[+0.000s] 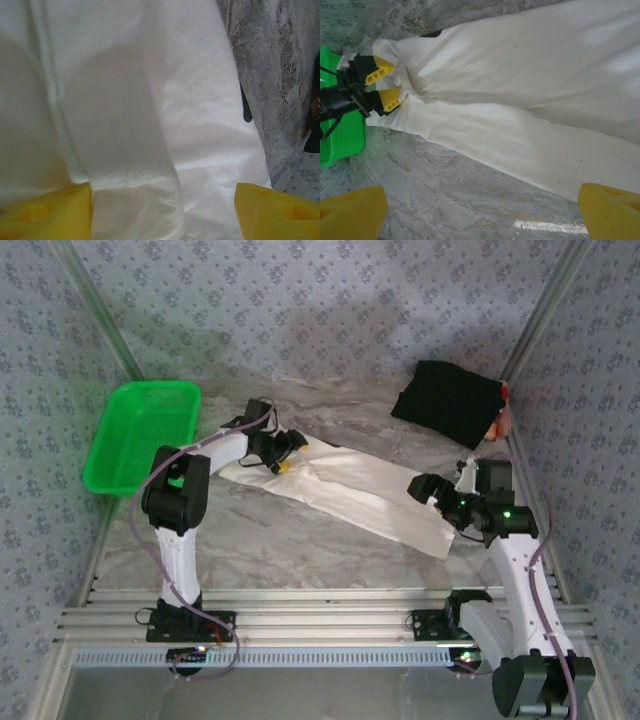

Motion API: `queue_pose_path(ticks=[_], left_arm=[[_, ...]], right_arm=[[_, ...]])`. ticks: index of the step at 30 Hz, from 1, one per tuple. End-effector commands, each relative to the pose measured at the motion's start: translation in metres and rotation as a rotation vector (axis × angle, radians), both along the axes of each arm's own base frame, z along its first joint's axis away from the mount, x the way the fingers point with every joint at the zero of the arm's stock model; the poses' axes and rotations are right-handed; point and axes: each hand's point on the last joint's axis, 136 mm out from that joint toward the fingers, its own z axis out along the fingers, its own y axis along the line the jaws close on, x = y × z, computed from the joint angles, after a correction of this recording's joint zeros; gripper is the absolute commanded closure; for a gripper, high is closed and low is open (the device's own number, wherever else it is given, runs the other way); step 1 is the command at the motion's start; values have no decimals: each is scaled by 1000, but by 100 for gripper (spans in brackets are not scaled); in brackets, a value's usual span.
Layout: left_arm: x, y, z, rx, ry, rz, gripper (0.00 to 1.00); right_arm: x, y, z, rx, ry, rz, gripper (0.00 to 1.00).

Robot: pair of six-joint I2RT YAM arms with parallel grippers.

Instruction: Fold and stack the t-shirts

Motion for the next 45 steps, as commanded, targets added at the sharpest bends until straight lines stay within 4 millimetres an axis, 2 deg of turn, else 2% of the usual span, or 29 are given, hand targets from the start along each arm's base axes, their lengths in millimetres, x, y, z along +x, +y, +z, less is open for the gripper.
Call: queue_pose_path(ticks=[1,6,10,14,18,21,24,28,31,33,37,41,42,45], left_arm=[[9,-5,6,-19,-14,-5,28],[21,-15,7,-30,-37,-17,28],[41,-22,9,-35,-70,-16,29],[59,-51,29,-86,-132,-61,29],[65,-87,45,-195,-165,-114,29],[65,-96,50,-232,-178,-136,29],[69,-79,63,-241,-212,-104,29],[76,-38,92,-248,-270,-32,28],[64,-7,101,-212,-281,-9,28],[49,16,99,-151,-262,4,28],[5,61,75,33,-179,12,28],[-22,90,41,174,-117,35,33],[-24,93,33,181,-105,46,36],[-15,89,15,167,-102,75,55]], right_arm=[[-8,2,2,-2,7,22,0],[-10,2,0,-1,12,23,0],[-10,3,1,3,14,23,0],[-10,2,1,-1,18,18,0],[-11,1,-3,-4,29,15,0],[-10,0,-3,-6,25,12,0],[-9,-1,-3,-8,23,7,0],[-6,-3,-5,-19,12,0,0],[-7,-3,-9,-23,20,-4,0],[-7,-5,-13,-21,46,-26,0],[-9,-11,-32,-84,129,-31,0],[-4,-7,-59,-165,221,-9,3],[-1,-7,-67,-192,247,-13,7],[6,-9,-90,-260,316,-24,28]])
